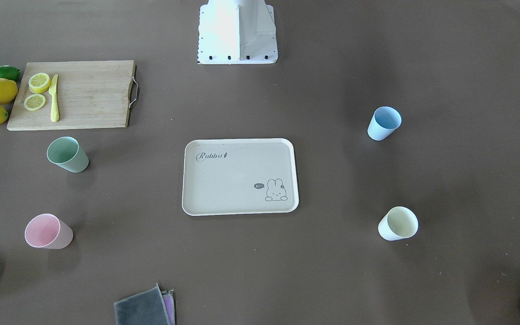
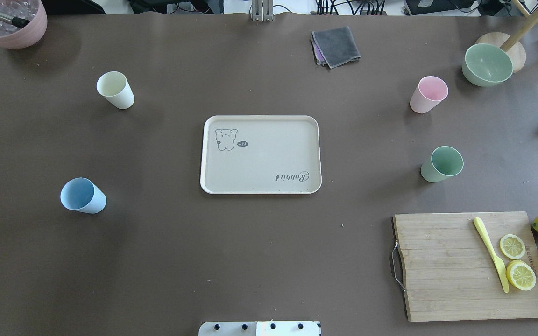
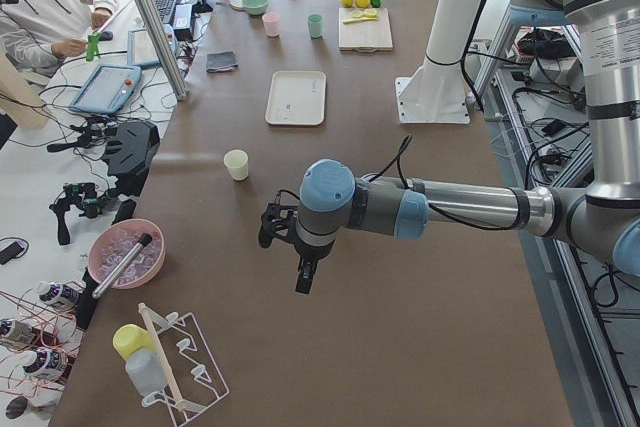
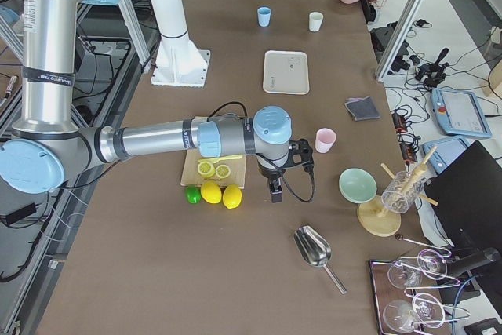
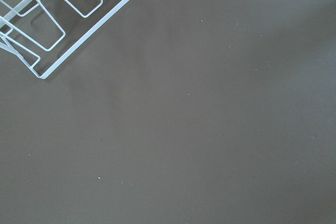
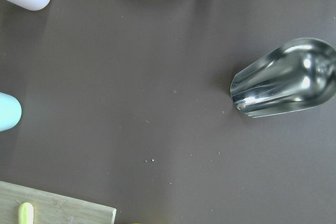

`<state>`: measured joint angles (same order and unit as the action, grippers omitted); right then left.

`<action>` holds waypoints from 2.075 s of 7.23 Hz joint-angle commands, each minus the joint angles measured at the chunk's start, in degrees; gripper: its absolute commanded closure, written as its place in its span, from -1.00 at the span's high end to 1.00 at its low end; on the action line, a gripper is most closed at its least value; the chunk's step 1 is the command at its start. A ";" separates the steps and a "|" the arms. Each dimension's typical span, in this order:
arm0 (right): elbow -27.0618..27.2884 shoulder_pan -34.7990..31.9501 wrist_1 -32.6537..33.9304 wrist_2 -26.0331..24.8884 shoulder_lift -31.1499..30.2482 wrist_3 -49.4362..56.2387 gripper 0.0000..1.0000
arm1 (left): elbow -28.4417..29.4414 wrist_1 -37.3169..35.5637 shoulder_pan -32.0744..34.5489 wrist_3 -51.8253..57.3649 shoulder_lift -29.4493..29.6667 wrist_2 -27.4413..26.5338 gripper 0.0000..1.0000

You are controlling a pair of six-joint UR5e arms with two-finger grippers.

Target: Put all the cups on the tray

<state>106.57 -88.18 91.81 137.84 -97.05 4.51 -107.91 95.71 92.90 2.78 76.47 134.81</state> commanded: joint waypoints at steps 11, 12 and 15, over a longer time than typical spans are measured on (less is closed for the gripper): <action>0.92 5.54 -11.73 1.64 -1.49 -6.93 1.00 | -5.73 13.56 -15.94 -28.79 -0.26 1.16 0.96; 0.84 7.30 -13.39 1.38 -1.13 -9.40 0.99 | -5.82 18.49 -22.52 -37.24 -0.18 -3.46 0.96; 0.22 12.66 -13.76 -2.30 2.29 -16.00 0.98 | -6.52 21.09 -34.95 -51.34 2.80 -8.60 0.95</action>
<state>107.14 -77.67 78.17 136.98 -96.07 -9.11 -114.06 116.20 62.69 -43.18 77.80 127.72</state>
